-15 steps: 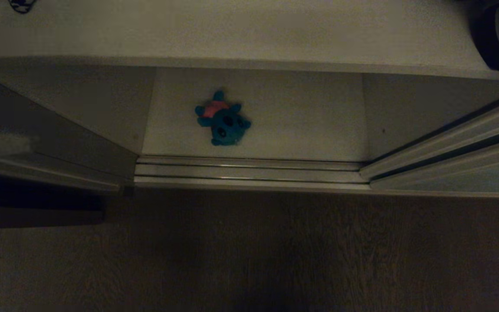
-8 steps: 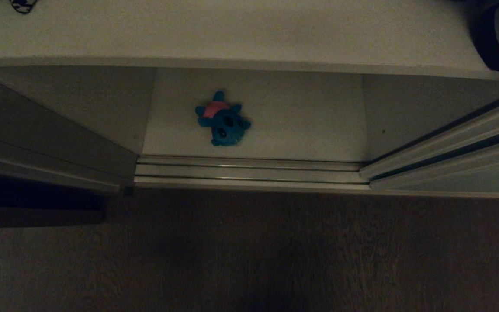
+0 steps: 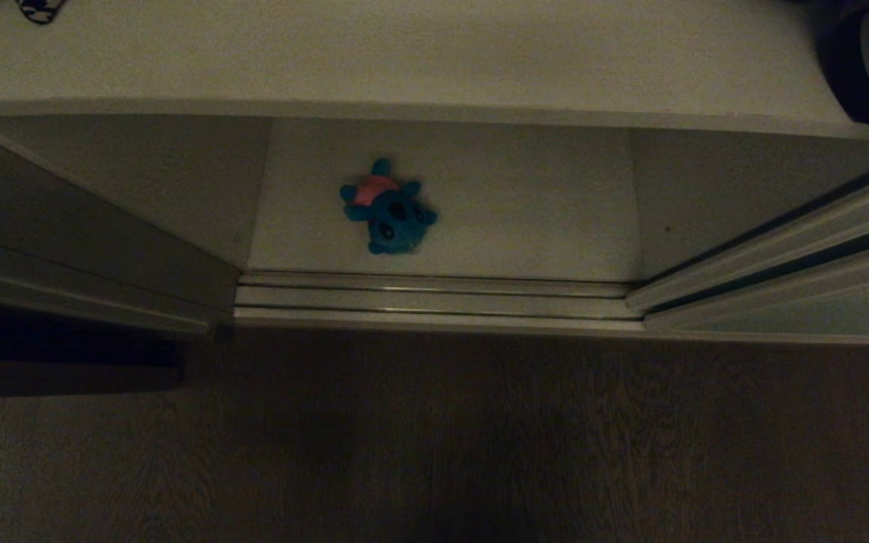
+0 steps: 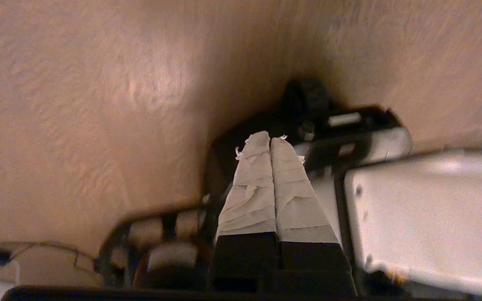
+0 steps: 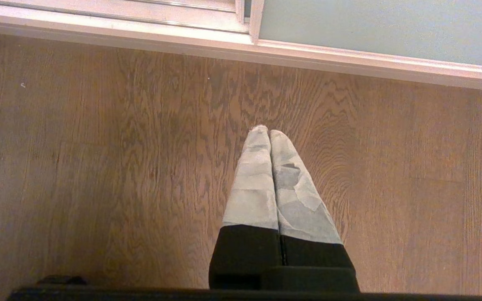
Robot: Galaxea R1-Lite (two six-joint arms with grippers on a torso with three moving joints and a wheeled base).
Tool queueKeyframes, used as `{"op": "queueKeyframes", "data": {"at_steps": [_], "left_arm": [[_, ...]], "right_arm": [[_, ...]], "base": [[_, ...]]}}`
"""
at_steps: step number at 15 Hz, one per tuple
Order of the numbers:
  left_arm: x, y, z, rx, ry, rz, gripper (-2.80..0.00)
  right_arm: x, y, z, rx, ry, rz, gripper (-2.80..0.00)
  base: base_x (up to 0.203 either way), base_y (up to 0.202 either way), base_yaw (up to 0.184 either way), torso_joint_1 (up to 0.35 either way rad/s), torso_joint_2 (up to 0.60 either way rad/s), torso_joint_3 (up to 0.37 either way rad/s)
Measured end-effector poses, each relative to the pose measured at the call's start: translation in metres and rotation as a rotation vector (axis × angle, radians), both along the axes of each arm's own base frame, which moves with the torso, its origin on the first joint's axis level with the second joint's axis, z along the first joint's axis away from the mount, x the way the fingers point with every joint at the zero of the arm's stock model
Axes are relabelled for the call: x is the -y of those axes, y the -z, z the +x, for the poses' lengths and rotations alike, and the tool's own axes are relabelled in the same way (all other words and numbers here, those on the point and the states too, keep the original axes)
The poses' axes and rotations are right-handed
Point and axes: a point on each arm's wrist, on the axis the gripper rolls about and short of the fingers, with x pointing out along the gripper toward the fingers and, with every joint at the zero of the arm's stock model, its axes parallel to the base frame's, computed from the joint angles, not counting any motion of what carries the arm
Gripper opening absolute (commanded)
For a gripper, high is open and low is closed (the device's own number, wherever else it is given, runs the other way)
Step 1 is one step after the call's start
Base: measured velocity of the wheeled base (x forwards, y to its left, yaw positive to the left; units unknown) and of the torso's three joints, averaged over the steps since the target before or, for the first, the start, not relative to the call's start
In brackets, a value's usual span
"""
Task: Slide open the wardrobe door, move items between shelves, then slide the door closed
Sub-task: Place the blue doll on the higher shelf
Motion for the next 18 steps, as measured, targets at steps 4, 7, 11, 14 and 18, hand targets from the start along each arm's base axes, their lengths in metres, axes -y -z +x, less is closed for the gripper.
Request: {"op": "queueKeyframes", "data": {"at_steps": [4,7,11,14,18], "left_arm": [[0.018,0.013,0.075,-0.052,0.020,0.016,-2.80],[0.032,0.021,0.136,-0.022,0.026,0.012,-2.80],[0.050,0.016,0.204,0.037,0.045,-0.012,-2.80],[0.059,0.010,0.234,0.071,0.042,-0.026,0.00],[0.068,0.001,0.268,0.102,0.005,-0.082,0.00]], "right_arm": [[0.000,0.000,0.000,0.000,0.000,0.000,-2.80],[0.000,0.000,0.000,0.000,0.000,0.000,-2.80],[0.000,0.000,0.000,0.001,0.000,0.000,-2.80],[0.000,0.000,0.000,0.000,0.000,0.000,-2.80],[0.000,0.000,0.000,0.000,0.000,0.000,-2.80]], "base": [[0.000,0.000,0.000,0.000,0.00,0.000],[0.000,0.000,0.000,0.000,0.00,0.000],[0.000,0.000,0.000,0.000,0.00,0.000],[0.000,0.000,0.000,0.000,0.00,0.000],[0.000,0.000,0.000,0.000,0.00,0.000]]}}
